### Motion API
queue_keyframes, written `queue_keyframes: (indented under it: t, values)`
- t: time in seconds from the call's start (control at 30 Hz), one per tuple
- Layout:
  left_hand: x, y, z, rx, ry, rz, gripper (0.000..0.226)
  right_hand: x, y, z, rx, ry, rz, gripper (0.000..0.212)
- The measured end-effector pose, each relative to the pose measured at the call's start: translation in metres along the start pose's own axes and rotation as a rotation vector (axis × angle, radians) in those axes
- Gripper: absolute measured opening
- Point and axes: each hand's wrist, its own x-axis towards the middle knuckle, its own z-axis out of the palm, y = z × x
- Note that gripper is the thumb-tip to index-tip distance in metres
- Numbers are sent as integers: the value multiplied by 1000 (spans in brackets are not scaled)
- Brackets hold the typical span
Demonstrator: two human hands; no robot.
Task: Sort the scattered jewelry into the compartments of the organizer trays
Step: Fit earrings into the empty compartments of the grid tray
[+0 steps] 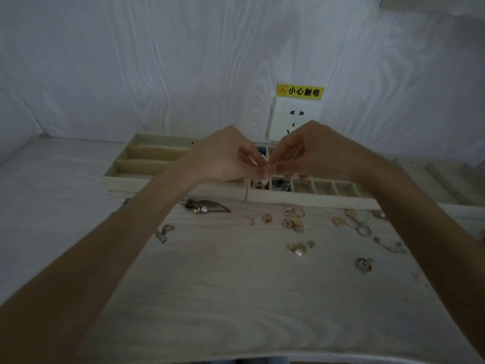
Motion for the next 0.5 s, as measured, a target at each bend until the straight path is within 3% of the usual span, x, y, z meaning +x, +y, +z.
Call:
queue_keyframes:
  t: [0.27,0.5]
  values:
    - [70,13,7,-41,-168,90,19,5,48,-30,183,25,155,11]
    - [95,19,27,43,-380,92,18,5,66,-40,122,-186,271,6]
